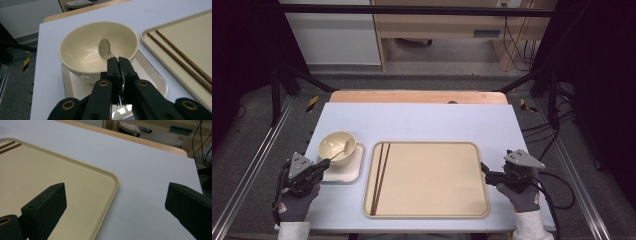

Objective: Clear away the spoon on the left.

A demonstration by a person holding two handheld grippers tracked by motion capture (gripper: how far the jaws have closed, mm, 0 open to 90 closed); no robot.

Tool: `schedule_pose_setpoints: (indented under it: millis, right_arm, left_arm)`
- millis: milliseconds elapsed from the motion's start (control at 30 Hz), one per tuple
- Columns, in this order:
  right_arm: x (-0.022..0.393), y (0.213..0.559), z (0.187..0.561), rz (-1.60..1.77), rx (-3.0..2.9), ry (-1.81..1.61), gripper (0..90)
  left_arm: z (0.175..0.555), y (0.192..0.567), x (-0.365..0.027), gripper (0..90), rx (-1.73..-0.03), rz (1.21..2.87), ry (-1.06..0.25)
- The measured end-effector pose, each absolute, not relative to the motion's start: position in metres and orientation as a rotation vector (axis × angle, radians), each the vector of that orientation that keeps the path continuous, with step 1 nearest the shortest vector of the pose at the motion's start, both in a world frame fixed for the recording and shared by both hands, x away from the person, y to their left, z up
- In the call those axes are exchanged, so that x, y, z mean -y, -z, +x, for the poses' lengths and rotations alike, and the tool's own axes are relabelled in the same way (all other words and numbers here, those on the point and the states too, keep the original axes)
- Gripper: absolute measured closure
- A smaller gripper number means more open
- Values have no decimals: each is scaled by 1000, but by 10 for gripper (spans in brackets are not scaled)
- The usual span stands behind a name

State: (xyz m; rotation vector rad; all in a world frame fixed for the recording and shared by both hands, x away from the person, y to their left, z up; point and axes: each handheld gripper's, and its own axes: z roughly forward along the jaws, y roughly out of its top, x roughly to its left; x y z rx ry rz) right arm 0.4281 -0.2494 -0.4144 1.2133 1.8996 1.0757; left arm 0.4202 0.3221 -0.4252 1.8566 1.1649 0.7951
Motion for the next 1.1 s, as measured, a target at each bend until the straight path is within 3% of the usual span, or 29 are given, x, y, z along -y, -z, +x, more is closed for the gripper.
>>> schedule_pose_setpoints:
  millis: [1100]
  right_arm:
    - [249,414,427,1205,-1899,-1077,39]
  left_arm:
    - [398,398,-322,889,-1134,1732,-859]
